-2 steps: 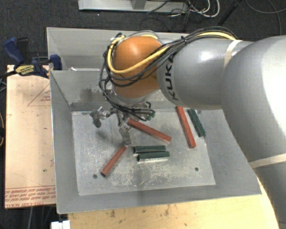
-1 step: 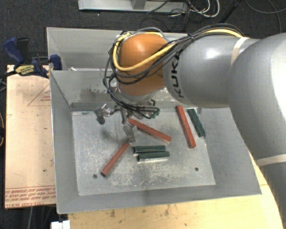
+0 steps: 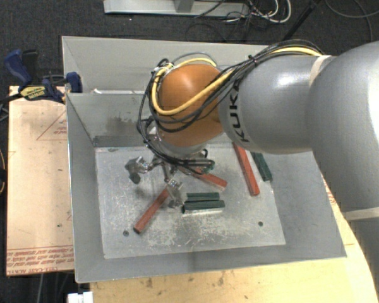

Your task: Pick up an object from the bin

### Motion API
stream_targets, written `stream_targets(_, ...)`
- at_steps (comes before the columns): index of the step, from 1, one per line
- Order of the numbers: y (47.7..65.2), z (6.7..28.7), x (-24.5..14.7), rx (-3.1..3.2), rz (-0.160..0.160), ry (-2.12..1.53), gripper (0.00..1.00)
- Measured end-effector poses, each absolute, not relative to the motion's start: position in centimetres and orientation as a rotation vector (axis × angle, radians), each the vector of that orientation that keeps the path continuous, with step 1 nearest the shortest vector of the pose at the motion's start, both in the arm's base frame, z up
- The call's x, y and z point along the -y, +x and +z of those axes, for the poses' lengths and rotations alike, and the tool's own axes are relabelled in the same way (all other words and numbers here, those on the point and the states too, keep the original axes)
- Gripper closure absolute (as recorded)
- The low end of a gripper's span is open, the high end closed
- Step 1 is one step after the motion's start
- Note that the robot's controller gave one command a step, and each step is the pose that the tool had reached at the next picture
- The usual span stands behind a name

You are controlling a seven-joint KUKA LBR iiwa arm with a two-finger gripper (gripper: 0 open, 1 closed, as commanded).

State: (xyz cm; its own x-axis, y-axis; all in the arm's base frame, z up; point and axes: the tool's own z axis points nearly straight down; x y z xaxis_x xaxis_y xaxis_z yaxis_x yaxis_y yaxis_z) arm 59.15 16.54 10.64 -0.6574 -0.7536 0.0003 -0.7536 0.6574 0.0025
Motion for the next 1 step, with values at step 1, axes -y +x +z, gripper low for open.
stream_targets(1, 56.17, 7.34, -10.88, 2.657, -0.001, 1.68, 1.0)
